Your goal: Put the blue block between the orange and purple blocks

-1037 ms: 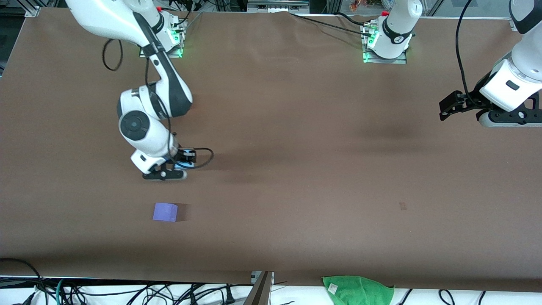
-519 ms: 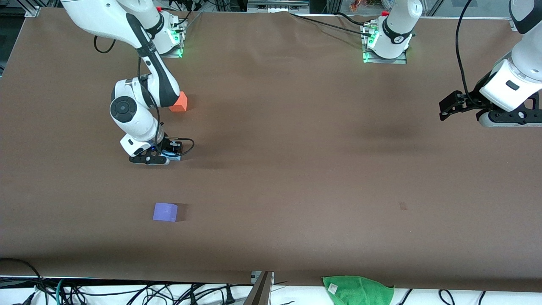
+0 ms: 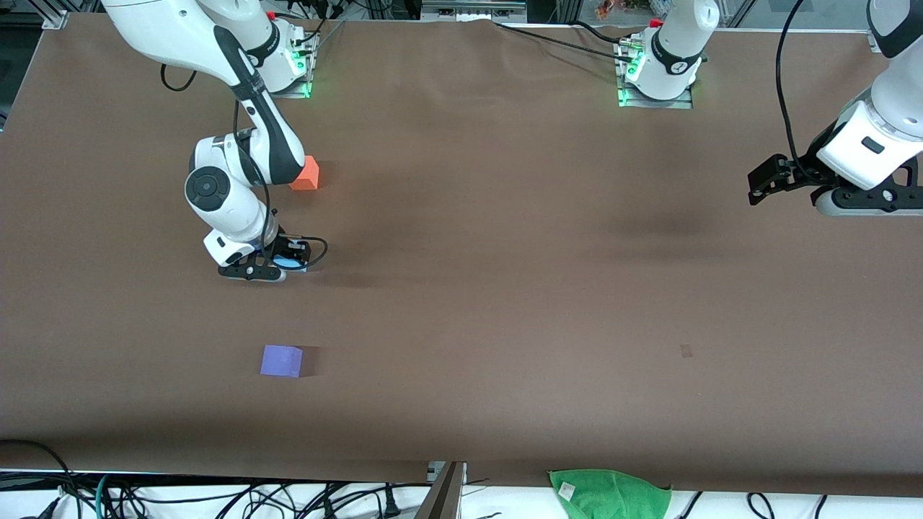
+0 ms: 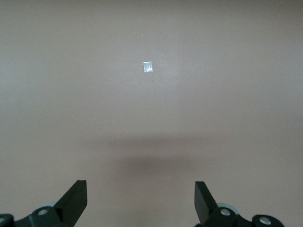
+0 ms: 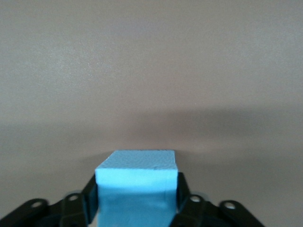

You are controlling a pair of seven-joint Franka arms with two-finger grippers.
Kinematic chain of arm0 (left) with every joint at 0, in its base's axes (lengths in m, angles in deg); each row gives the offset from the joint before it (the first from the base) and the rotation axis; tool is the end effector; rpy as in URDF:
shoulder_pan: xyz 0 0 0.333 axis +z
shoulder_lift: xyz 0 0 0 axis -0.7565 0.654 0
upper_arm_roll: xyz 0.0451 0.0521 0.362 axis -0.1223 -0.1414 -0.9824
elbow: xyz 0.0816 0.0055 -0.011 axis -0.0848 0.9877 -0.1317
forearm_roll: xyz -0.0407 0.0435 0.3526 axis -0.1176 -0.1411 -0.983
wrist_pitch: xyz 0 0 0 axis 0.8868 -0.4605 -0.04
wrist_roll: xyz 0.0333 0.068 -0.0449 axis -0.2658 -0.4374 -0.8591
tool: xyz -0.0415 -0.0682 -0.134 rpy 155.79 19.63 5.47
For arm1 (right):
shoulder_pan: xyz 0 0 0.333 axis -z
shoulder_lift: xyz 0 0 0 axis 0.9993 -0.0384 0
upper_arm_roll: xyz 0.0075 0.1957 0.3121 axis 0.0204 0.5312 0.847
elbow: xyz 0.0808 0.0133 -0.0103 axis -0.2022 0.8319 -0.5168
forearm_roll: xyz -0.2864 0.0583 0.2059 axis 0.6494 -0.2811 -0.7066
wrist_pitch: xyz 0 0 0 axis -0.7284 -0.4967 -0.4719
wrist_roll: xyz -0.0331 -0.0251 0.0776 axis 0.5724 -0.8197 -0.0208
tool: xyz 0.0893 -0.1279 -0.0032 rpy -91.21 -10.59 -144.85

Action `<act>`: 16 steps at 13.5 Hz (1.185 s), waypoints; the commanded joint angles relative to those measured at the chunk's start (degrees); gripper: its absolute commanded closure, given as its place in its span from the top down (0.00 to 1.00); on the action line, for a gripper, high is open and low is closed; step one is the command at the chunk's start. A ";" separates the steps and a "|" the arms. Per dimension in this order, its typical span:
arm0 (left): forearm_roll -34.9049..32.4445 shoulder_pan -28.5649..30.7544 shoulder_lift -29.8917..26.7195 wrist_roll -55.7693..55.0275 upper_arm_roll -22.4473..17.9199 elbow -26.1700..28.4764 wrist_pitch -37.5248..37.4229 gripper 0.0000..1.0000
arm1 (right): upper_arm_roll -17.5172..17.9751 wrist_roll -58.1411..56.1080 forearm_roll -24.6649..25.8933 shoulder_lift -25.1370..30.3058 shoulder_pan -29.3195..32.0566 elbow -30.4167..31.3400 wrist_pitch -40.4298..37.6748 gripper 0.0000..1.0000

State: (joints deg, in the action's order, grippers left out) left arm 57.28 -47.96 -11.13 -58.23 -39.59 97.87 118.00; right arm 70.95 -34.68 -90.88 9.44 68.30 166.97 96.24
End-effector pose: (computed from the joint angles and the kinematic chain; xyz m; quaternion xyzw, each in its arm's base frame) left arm 0.5238 -0.0340 0.5846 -0.9999 -0.0056 -0.0040 0.0092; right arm 0.5516 0.1386 0.2417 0.9993 -0.0344 0.0138 0.0050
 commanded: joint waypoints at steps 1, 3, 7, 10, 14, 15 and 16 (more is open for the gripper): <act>0.89 -0.32 -0.43 1.43 -0.52 0.48 0.55 1.00 | 0.43 -0.83 -1.11 1.49 0.25 -0.66 -1.01 1.00; 0.89 -0.32 -0.43 1.43 -0.52 0.48 0.55 1.00 | 0.43 -0.83 -1.11 2.10 0.25 -4.51 -7.40 1.00; 0.89 -0.32 -0.43 1.43 -0.52 0.48 0.46 1.00 | 0.69 -0.83 -0.93 4.12 0.16 -17.59 -24.80 1.00; 0.89 -0.32 -0.43 1.43 -0.52 0.48 0.46 1.00 | 0.60 -1.71 -0.84 7.10 0.16 -26.21 -36.31 1.00; 0.89 -0.32 -0.52 1.43 -0.43 0.48 0.46 1.00 | -2.81 -8.19 -0.93 10.36 0.16 -34.13 -44.25 1.00; 0.89 -0.32 -0.52 1.43 -0.43 0.48 0.46 1.00 | -3.17 -9.26 -0.93 10.36 0.25 -36.41 -46.53 1.00; 0.89 -0.32 -0.52 1.43 -0.43 0.48 0.46 1.00 | -3.18 -8.84 -0.93 11.15 0.25 -37.31 -49.07 1.00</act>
State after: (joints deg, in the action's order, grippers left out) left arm 57.28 -47.97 -11.13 -58.23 -39.59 97.89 118.00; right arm 68.34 -41.69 -90.89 20.64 68.34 132.85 51.43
